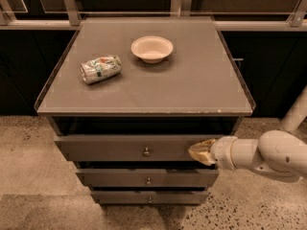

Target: Close top drawer

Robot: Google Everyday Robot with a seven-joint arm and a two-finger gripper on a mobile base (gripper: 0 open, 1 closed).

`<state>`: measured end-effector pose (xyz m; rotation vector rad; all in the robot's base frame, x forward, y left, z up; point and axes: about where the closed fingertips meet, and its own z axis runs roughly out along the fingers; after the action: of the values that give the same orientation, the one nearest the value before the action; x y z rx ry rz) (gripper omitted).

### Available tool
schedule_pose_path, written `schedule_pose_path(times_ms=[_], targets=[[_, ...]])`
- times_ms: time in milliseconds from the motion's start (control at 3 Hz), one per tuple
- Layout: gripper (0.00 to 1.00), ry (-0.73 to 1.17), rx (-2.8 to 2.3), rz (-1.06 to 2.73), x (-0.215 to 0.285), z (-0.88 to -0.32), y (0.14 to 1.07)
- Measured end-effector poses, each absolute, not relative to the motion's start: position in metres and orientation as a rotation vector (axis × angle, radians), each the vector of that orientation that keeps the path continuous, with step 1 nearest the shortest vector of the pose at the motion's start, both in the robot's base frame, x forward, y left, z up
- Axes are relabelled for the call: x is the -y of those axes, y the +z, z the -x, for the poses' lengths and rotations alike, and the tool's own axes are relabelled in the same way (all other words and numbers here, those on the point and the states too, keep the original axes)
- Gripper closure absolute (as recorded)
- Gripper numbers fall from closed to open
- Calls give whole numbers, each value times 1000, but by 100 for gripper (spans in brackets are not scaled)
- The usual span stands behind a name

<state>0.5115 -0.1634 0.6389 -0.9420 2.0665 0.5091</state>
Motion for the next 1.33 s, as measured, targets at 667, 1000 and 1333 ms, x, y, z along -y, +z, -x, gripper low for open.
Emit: schedule_pose_path(times_ms=[667, 1000, 1333], targets=[[100, 400, -2264, 737, 261, -449, 666], [80, 383, -2270, 722, 267, -448, 672], [57, 383, -2270, 722, 267, -448, 672]])
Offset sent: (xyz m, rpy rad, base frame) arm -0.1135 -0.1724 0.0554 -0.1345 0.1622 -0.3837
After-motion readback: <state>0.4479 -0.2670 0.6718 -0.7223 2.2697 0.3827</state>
